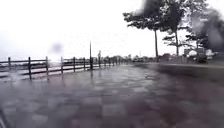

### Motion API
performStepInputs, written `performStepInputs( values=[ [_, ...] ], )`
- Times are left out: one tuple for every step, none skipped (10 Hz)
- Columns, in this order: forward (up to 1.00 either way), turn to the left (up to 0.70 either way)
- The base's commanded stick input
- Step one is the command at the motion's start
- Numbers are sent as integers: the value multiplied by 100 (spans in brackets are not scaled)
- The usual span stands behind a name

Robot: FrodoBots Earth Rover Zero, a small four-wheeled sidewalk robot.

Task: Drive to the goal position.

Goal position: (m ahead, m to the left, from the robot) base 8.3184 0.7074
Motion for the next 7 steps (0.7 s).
performStepInputs(
  values=[
    [100, 1],
    [100, 1],
    [100, 1],
    [100, 1],
    [100, 1],
    [100, 1],
    [100, 1]
  ],
)
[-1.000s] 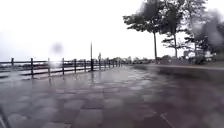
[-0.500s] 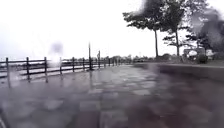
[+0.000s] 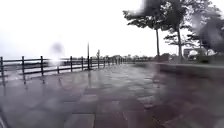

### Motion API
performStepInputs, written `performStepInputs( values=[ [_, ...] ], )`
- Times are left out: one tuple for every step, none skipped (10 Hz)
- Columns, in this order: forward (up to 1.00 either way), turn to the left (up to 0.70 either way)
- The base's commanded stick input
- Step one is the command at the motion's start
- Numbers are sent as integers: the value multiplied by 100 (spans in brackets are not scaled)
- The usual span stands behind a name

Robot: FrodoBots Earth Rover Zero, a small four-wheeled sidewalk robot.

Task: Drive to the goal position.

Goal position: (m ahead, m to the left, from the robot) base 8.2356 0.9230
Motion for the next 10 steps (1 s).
performStepInputs(
  values=[
    [100, 1],
    [100, 1],
    [100, 1],
    [100, 1],
    [100, 1],
    [100, 1],
    [100, 1],
    [100, 1],
    [100, 1],
    [100, 1]
  ],
)
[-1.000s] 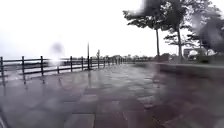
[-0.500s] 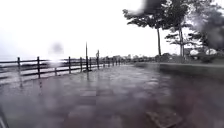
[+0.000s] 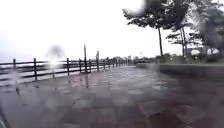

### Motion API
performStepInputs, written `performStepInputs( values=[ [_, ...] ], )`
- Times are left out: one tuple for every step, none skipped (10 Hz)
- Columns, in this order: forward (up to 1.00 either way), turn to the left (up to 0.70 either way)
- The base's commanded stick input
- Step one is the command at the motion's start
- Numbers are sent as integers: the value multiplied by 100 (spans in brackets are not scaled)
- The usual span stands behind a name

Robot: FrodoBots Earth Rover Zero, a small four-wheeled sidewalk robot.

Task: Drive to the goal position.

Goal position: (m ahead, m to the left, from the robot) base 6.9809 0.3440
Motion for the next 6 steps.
performStepInputs(
  values=[
    [100, -1],
    [100, -8],
    [100, -33],
    [100, -3],
    [100, 1],
    [100, 1]
  ],
)
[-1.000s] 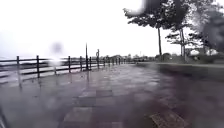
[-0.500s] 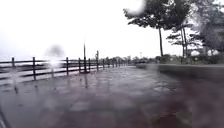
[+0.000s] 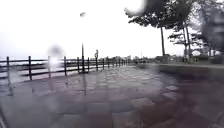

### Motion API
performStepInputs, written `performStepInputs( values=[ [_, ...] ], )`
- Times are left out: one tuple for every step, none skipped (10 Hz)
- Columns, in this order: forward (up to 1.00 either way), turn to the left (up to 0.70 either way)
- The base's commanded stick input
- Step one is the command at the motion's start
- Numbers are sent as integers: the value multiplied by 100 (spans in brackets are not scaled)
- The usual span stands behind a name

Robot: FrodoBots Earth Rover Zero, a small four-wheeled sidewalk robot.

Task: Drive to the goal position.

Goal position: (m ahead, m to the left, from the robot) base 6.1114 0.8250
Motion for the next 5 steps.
performStepInputs(
  values=[
    [100, 1],
    [100, 1],
    [100, 1],
    [100, 1],
    [100, 1]
  ],
)
